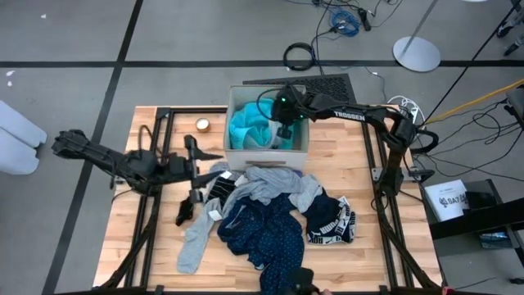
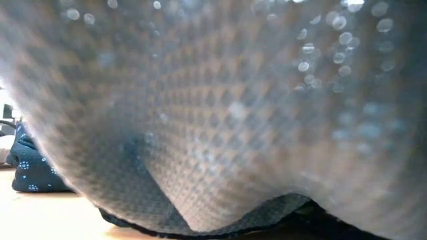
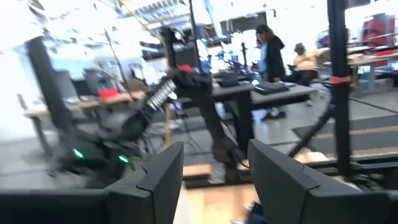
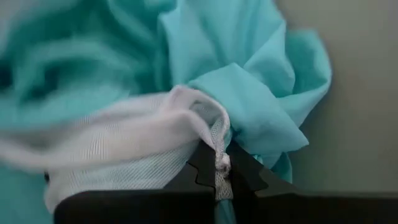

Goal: Sort clothes
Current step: Put the blue shorts into the laundry organizer

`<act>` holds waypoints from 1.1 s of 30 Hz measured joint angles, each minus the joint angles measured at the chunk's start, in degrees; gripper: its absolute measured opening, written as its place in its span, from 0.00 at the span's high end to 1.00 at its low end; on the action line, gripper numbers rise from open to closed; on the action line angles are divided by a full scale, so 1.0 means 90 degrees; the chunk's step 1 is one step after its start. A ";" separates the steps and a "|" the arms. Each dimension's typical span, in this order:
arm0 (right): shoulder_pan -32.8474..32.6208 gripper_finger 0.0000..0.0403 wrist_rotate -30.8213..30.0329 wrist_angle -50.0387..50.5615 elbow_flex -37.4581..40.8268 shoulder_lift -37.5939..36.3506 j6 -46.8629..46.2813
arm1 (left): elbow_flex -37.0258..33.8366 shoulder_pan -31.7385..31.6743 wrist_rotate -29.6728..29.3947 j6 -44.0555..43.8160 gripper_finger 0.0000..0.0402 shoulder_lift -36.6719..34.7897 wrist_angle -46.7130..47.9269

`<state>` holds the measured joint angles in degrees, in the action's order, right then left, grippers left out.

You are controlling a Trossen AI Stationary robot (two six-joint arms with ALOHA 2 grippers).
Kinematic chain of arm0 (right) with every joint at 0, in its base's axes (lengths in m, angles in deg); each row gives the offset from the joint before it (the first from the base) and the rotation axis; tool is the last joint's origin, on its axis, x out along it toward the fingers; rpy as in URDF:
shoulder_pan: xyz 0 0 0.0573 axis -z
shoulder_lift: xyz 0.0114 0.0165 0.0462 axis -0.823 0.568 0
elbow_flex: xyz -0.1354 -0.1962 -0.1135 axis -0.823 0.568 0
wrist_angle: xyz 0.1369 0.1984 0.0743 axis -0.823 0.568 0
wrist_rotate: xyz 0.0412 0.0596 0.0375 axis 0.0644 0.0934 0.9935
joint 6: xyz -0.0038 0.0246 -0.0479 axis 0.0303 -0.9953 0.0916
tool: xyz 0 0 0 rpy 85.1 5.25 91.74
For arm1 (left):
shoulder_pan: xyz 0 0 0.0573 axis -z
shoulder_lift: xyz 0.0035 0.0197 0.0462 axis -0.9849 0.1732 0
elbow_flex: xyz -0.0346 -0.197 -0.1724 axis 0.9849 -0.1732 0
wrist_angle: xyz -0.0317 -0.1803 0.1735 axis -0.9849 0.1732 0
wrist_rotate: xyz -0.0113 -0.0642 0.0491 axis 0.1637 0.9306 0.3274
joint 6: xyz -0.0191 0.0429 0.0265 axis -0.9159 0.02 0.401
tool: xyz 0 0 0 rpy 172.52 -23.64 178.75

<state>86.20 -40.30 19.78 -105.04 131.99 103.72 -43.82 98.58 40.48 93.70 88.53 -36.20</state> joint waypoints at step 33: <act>0.0049 0.95 -0.1371 0.1213 0.0002 0.0001 0.2009 | 0.0002 -0.0309 -0.0366 0.0248 0.53 0.0104 0.0286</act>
<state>86.64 -52.65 30.69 -105.02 132.00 121.80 -43.80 95.79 37.19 95.93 89.47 -33.63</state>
